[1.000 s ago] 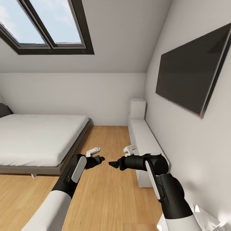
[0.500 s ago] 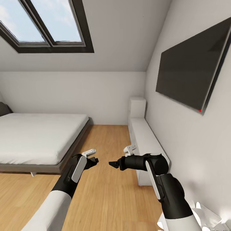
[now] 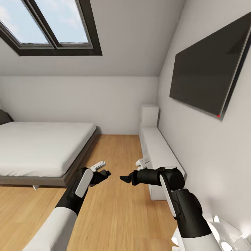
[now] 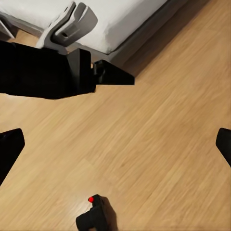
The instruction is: Attach the digital camera to the camera tripod in the bedroom.
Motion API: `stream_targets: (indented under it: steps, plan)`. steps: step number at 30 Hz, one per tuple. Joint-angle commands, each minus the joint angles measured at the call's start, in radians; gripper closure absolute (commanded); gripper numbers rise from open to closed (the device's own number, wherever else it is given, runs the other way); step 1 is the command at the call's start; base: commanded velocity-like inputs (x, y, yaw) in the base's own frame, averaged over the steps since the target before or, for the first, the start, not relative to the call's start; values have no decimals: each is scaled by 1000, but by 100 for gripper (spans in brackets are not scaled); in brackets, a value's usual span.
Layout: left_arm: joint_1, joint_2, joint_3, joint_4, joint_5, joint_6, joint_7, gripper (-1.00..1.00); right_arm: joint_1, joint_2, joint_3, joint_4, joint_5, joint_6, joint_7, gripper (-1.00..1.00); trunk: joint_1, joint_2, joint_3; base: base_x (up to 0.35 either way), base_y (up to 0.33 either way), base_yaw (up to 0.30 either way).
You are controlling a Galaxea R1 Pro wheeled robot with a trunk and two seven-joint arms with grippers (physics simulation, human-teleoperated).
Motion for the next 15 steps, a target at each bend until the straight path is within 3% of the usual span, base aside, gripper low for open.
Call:
stream_targets:
  steps: [1, 5, 15]
  plan:
    - [-1, 2, -1, -1, 19, 2, 8, -100, -1, 0, 0, -1, 10, 3, 9, -100, 4, -8, -4, 0, 0, 0]
    - [-1, 10, -1, -1, 42, 3, 1, -100, -1, -1, 0, -1, 10, 3, 9, -100, 19, -36, -17, 0, 0, 0]
    - [-1, 19, -2, -2, 52, 5, -3, -100, -1, -1, 0, -1, 10, 3, 9, -100, 58, -106, -48, 0, 0, 0]
